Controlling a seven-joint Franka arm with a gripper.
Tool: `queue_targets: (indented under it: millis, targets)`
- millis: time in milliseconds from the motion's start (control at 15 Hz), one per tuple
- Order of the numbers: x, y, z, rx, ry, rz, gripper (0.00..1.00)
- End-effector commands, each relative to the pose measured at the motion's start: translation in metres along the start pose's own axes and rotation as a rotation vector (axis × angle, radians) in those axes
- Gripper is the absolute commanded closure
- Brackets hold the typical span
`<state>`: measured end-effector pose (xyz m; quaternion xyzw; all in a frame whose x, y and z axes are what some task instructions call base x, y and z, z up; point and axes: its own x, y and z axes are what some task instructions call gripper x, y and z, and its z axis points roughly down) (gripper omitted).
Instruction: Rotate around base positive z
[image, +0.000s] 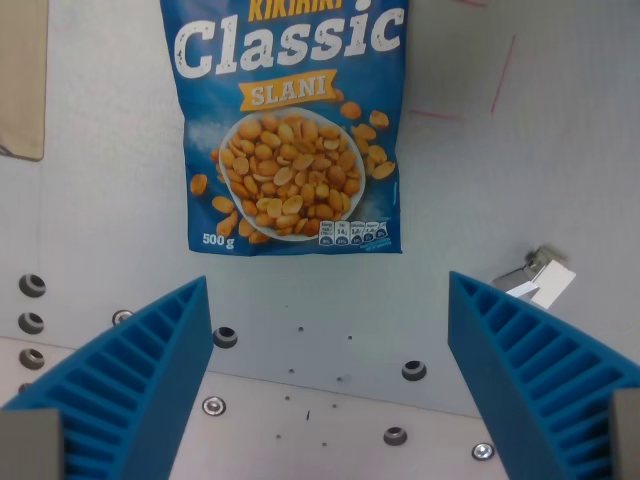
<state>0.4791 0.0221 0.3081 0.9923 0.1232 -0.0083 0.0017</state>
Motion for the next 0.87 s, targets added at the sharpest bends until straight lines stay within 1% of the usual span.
queue_targets:
  millis: [67,867]
  targets:
    - [0.0,0.0004,-0.0018,-0.007,0.005,-0.16,0.0]
    - [0.0,0.0004,-0.0018,-0.01,0.004,-0.32,0.0]
